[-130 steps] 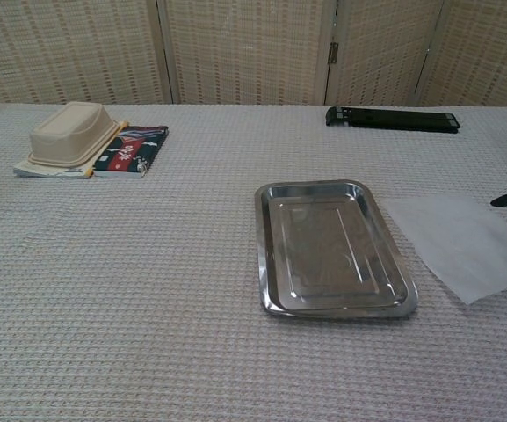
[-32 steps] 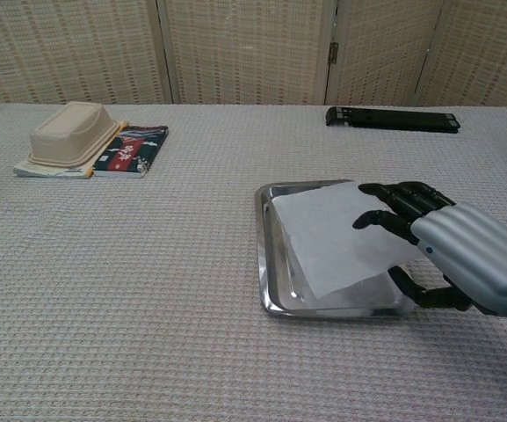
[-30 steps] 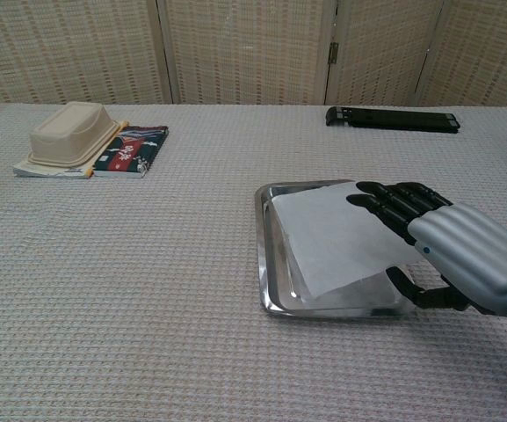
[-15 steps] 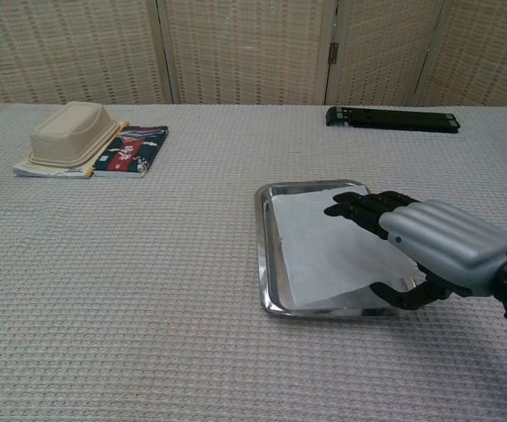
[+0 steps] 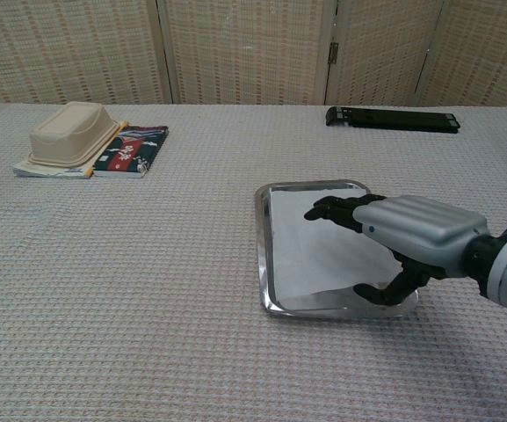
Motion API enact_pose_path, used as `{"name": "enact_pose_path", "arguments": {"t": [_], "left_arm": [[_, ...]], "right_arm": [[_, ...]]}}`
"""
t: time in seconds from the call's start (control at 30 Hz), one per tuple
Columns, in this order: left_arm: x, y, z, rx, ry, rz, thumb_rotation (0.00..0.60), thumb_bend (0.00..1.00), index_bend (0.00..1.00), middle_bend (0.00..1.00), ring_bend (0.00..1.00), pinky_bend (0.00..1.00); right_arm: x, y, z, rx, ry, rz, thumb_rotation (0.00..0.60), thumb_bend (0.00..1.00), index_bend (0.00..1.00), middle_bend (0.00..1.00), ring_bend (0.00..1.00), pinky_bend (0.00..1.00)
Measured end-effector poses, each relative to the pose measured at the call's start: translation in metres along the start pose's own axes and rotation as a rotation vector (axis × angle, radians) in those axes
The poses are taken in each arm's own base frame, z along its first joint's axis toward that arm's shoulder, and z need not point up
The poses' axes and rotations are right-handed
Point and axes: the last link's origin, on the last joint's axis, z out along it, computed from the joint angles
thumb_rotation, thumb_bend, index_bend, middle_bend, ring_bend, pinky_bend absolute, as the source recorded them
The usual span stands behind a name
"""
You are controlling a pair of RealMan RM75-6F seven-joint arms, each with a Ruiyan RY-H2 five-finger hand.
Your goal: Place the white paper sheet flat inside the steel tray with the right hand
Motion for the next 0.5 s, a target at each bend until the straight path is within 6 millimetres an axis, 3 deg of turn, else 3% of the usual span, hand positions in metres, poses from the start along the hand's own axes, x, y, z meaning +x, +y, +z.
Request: {"name": "enact_pose_path", "arguments": {"t": [0.2,0.5], "left_arm": [[0.000,0.001,0.000,-0.002,0.000,0.006,0.600,0.36,0.00,0.00,0.00,0.00],[-0.001,0.001,0.000,0.003,0.008,0.023,0.600,0.36,0.00,0.00,0.00,0.00]], "right_arm": [[0.005,0.005,0.006,-0.020,-0.064,0.026,0.600,0.37,0.00,0.00,0.00,0.00],[0.010,0.007,0.013,-0.028,-0.131,0.032,0.600,0.35,0.00,0.00,0.00,0.00]]}}
